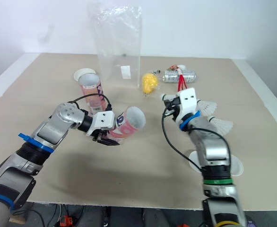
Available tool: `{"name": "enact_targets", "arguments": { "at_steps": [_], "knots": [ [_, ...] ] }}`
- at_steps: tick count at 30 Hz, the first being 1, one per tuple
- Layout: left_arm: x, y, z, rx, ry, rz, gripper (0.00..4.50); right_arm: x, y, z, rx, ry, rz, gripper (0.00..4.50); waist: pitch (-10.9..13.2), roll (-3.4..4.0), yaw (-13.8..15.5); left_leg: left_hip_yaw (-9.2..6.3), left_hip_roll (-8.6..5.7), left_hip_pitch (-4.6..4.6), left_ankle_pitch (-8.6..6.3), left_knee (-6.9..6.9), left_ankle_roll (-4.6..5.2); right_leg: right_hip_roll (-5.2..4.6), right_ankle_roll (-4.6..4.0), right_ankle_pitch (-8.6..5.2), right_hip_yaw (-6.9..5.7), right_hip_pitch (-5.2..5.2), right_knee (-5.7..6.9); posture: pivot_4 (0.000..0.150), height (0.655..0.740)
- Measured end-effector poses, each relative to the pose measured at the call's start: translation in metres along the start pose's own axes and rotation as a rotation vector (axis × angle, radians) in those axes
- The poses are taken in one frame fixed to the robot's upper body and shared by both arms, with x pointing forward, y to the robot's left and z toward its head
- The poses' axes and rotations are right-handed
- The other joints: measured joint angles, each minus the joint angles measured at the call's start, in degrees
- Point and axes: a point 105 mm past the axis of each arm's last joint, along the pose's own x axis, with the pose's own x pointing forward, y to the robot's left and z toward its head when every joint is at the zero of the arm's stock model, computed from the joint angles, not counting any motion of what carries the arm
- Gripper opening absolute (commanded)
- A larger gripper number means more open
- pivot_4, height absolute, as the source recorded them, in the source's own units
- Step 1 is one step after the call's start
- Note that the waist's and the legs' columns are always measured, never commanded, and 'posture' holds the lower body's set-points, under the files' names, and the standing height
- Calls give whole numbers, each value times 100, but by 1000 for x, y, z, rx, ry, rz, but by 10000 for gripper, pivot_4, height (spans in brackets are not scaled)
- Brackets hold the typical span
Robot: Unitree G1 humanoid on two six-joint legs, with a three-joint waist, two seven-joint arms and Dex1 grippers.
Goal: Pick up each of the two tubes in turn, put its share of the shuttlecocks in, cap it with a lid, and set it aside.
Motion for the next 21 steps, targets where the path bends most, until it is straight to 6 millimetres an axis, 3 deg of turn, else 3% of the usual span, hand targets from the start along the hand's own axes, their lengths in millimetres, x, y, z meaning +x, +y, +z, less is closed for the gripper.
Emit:
{"name": "enact_targets", "arguments": {
  "at_steps": [4,8,12,21],
  "knots": [
    [0,1,0,-9,0,-12,29749,-30,11,54,-349,-123,242,488,-2,4,-2,-2,3,5,0,-1,0,4,1,-1,0,4,-2,1500,7400],
    [2,2,0,-29,-7,-21,29749,-52,43,77,-582,-196,489,488,-1,4,7,-2,0,5,0,3,0,0,-3,-4,0,9,-7,1500,7400],
    [2,3,1,-36,-8,-28,29749,-66,70,76,-705,-224,648,488,-1,4,5,2,-1,5,-1,3,-1,-6,-8,-8,0,12,-14,1500,7400],
    [3,3,3,-37,-10,-28,29749,-49,86,55,-793,-205,713,488,-1,3,12,3,-1,4,-1,9,-1,-7,-14,-10,0,11,-13,1500,7400]
  ]
}}
